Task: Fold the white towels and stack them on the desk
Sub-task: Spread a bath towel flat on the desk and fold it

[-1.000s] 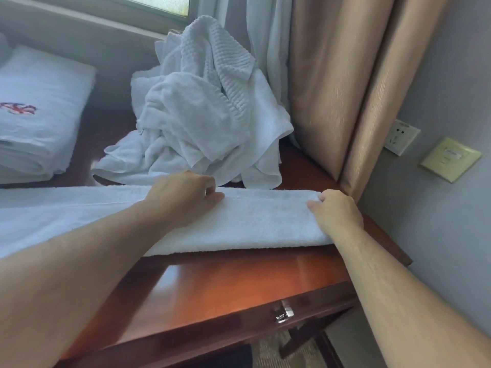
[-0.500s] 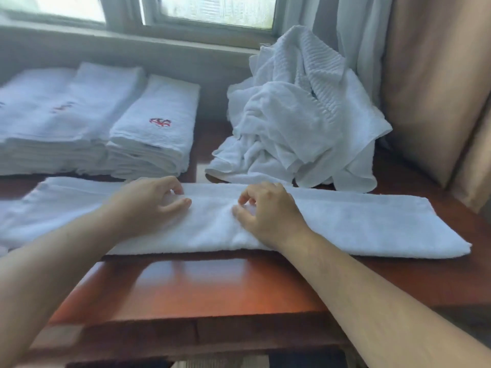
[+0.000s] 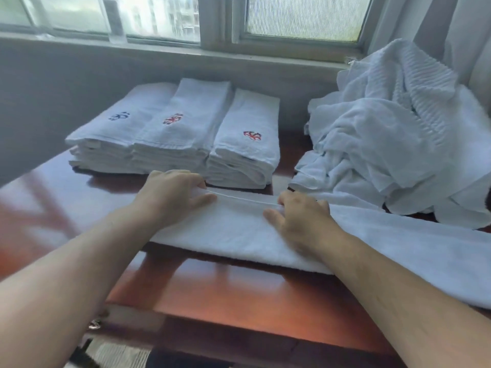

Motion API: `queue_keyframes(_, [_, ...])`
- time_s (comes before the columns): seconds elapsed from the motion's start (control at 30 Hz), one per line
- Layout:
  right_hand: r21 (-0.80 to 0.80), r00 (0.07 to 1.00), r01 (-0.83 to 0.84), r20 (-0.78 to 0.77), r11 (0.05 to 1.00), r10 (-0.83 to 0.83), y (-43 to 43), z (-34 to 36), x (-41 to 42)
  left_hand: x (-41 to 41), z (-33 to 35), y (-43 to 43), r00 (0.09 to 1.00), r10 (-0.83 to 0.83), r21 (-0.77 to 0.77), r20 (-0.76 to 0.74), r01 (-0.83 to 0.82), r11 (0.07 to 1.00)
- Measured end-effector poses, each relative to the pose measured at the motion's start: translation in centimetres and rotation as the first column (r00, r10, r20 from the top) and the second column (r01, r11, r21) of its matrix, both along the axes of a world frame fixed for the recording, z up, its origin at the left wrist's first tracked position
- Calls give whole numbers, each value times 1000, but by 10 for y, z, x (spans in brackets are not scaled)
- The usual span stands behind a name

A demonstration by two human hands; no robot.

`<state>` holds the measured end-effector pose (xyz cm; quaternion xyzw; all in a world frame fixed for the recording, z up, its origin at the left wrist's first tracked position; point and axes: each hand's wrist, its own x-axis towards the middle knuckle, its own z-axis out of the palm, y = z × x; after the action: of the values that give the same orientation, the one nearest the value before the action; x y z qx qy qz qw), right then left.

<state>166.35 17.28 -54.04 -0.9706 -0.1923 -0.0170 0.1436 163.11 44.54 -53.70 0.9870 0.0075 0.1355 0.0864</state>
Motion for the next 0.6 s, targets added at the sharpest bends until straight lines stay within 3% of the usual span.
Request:
queue_keyframes(0.07, [-3,998,10,61,1000,-10,1,-4,0,0,-10,0,999,43,38,4,-43,998])
queue_keyframes(0.17, [-2,964,48,263,999,-45,3,-12,-7,-6,-21,-1,982,95,11,163,-98,995])
queue_keyframes(0.27, [76,887,-67,461,995,25,9,-12,-15,-16,-21,-2,952,233,-7,198,-236,972])
queue_keyframes(0.4, [228,971,-176,198,958,131,20,-17,-20,-35,-17,-1,855,500,-4,-137,-505,863])
queue_keyframes(0.5, [216,975,-180,168,960,145,22,-27,-22,-41,-9,6,833,487,-176,-261,-538,825])
queue_keyframes(0.6, [219,978,-167,162,961,133,23,-29,-24,-40,7,11,814,453,-148,-364,-530,835])
